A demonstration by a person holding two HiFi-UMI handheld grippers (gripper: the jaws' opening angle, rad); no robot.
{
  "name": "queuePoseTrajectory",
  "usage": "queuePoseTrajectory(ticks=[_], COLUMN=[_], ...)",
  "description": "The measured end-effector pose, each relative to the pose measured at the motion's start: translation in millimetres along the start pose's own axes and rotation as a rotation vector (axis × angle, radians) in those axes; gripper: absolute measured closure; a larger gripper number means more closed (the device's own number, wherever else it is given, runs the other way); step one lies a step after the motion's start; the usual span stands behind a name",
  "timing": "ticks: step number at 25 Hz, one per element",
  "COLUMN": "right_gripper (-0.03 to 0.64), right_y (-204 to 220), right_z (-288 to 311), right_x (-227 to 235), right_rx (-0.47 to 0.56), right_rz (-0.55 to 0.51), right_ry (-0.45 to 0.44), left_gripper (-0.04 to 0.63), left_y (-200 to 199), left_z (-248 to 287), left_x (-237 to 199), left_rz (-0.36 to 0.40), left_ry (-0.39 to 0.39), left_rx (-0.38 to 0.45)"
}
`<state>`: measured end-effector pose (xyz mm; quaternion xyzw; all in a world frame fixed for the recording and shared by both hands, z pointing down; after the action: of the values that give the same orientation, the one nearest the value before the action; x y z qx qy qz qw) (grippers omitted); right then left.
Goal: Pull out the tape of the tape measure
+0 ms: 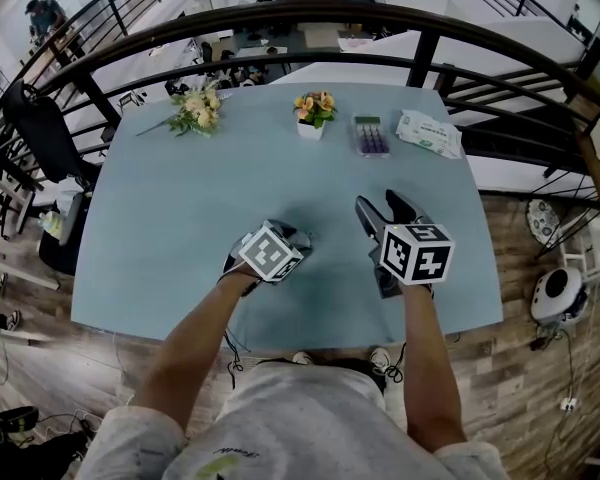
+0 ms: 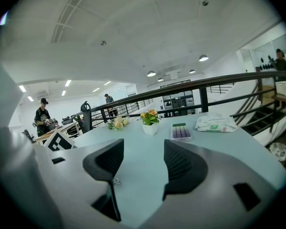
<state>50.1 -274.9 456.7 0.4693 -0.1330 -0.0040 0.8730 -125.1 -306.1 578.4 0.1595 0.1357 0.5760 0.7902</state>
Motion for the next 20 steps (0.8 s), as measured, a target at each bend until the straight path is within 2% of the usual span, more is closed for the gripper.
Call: queuePoseTrajectory(ticks=[8,20], right_gripper=[0.37,0.37], right_y=[-0.3,0.0], right_z=[-4.5,-13.7], right_x=[-1.8,-8.2], right_rx=[-0.004,-0.01], right_rz=[0.005,0.026], right_ry=[-0.014,-0.076], left_gripper=[0.377,0.38], left_y=[-2.0,-19.6], left_z=[-9.8,-43.8], left_x=[-0.2,7.2], left_rz=[0.0,-0.014], left_ry=[-0.028,-0.066], left_rx=[0.009,0.077])
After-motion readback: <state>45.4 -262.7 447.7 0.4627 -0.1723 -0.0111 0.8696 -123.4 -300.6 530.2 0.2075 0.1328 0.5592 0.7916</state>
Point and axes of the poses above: the fingertips, and each gripper's own axes: z forward along the fingers, x to its right, y out of its underside, the point moved 5 cm from there along -z, backward along the fingers, and after that the axes turned 11 degrees about -x, right-handed, at the moved point
